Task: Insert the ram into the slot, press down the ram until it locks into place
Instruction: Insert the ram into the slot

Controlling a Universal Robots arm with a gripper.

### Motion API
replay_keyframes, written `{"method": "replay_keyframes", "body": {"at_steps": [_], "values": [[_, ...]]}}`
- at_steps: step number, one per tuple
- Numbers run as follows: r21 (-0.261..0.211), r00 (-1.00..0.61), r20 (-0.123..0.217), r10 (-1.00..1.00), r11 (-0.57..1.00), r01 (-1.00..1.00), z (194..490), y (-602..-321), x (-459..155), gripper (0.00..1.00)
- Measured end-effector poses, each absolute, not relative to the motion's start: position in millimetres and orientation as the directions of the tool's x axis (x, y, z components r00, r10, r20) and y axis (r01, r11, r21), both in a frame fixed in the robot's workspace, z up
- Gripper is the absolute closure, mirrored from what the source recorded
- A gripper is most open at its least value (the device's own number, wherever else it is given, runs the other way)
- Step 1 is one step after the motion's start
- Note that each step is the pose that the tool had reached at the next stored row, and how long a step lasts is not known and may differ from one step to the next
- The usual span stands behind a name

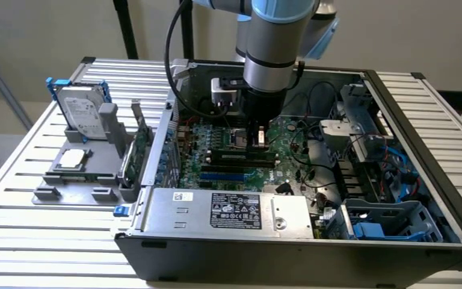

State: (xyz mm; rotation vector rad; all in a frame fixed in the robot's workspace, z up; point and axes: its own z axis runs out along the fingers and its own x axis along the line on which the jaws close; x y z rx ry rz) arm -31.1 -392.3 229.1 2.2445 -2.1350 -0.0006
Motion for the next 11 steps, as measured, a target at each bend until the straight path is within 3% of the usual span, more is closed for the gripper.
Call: {"method": "replay_keyframes", "body": {"at_steps": [11], "values": [[0.032,0.04,0.03,-0.999,-0.039,-0.999,228.8,-392.3,-31.1,0.87]]}}
